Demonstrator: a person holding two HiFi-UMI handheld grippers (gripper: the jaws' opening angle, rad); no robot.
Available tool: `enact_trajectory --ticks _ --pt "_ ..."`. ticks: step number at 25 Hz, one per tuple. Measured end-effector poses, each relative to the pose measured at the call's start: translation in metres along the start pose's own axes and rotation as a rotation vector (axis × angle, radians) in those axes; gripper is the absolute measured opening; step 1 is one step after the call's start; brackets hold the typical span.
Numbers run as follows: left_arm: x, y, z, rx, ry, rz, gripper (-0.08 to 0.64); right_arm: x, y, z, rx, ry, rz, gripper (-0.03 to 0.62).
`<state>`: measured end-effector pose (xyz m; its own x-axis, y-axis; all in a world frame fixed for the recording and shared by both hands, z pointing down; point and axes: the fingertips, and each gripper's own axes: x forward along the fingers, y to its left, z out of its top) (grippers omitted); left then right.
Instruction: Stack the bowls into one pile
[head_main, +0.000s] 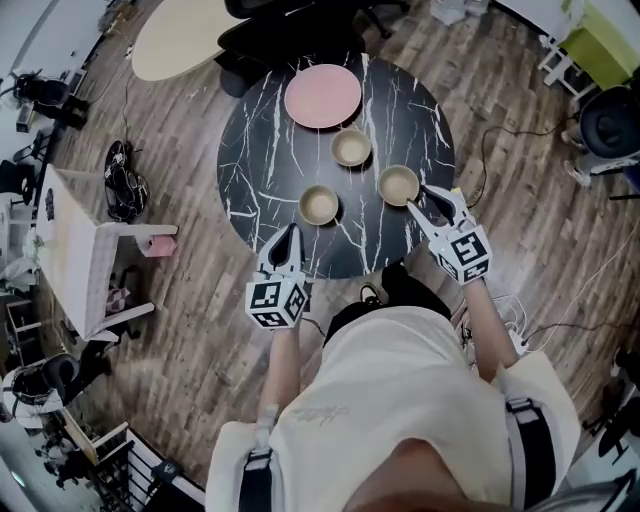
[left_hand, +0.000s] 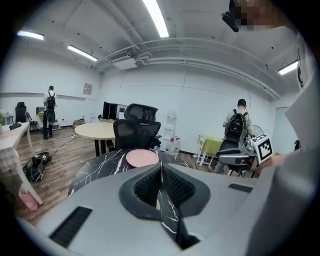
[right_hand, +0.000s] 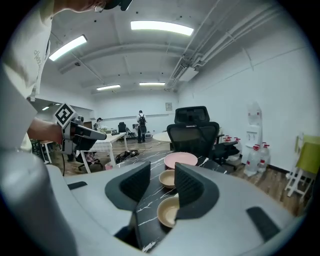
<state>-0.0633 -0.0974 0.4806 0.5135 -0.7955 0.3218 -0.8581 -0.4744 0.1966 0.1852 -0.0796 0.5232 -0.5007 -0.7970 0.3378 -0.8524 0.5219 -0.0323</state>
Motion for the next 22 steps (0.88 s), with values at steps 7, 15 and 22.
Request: enact_trajectory --ticks 7,15,22 --pt "0.036 -0.01 0.007 -0.001 0.009 -0.005 0.021 0.032 -0.041 -0.003 -0.021 0.035 0.055 0.144" --pt "0.059 -0.008 0.007 -0.026 -0.001 0.051 0.021 0.058 -0.067 -0.033 0.006 0.094 0.093 0.143" --pt "0.069 -0.003 0.006 -0.069 0.015 0.054 0.021 0.07 -0.077 -0.073 -0.056 0.198 0.103 0.132"
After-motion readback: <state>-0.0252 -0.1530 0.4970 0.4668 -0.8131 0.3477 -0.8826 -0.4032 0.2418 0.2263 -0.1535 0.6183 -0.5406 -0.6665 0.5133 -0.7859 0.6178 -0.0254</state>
